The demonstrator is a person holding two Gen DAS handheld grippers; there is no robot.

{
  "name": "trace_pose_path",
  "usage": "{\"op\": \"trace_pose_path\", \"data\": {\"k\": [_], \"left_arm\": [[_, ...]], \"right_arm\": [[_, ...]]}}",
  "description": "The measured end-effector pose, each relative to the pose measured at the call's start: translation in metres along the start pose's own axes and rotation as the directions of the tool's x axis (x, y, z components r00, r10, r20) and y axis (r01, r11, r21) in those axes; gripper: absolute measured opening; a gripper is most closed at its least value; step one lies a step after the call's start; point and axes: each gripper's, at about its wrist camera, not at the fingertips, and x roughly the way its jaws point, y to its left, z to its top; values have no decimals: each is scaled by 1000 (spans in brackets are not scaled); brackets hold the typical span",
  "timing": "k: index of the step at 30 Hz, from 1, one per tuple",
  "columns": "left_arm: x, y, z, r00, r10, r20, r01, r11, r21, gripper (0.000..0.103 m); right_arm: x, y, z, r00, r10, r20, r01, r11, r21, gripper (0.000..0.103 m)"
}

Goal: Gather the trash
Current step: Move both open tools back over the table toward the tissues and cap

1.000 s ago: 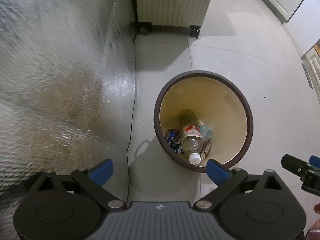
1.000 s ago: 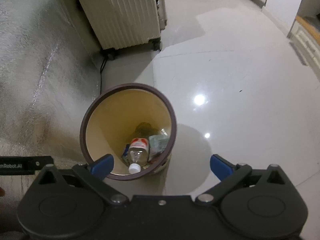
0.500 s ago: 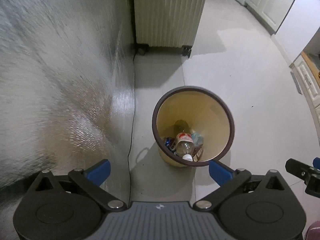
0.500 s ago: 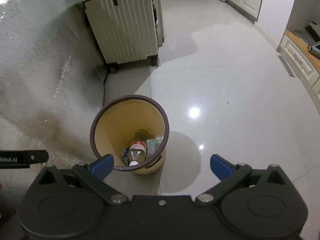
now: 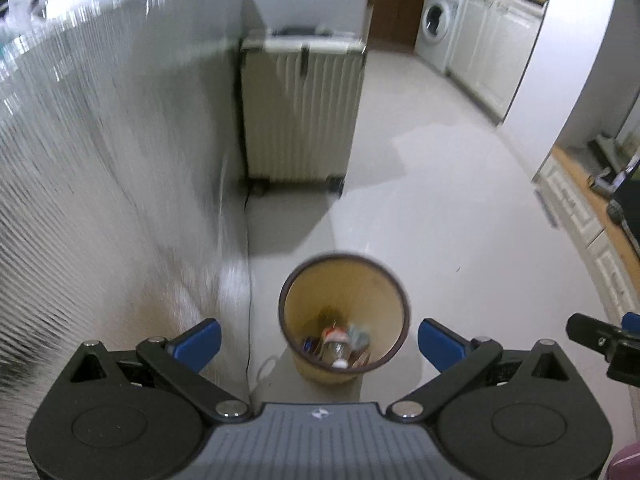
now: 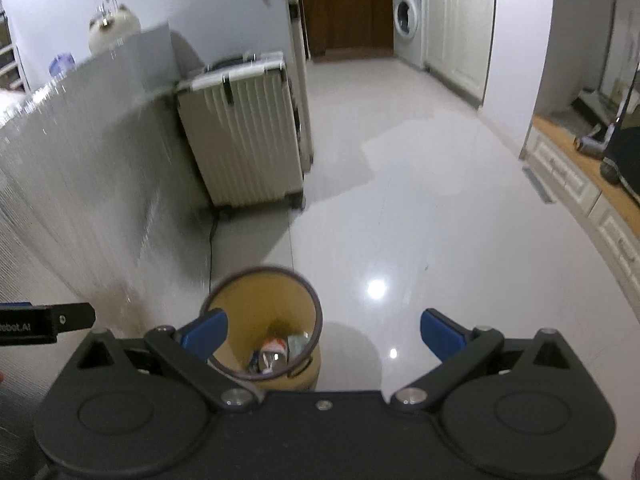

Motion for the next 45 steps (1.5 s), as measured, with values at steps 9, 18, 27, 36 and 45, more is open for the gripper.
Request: {"op": "trace_pose_path", "data": {"k": [9, 18, 27, 36, 45], "left_arm": [[-75, -6, 18, 987, -20, 157, 21, 1000, 0, 103], [-148, 7, 33, 949, -16, 316, 13, 1000, 11, 103], [-212, 44, 46, 899, 46, 436, -59, 998, 16, 103], [-240, 116, 63, 860, 163, 483, -167, 985, -35, 103], [-249, 209, 88, 825, 281, 490, -249, 960, -131, 103]], "right_arm": [[-76, 5, 25, 986, 14, 166, -10, 1000, -22, 103], [-136, 26, 52, 950, 44, 311, -26, 998, -63, 103], [-176, 70, 75, 903, 110, 414, -69, 991, -112, 103], [-178, 137, 101, 871, 200, 449, -140, 977, -164, 103], [-168, 215, 114, 836, 317, 447, -230, 944, -238, 103]]}}
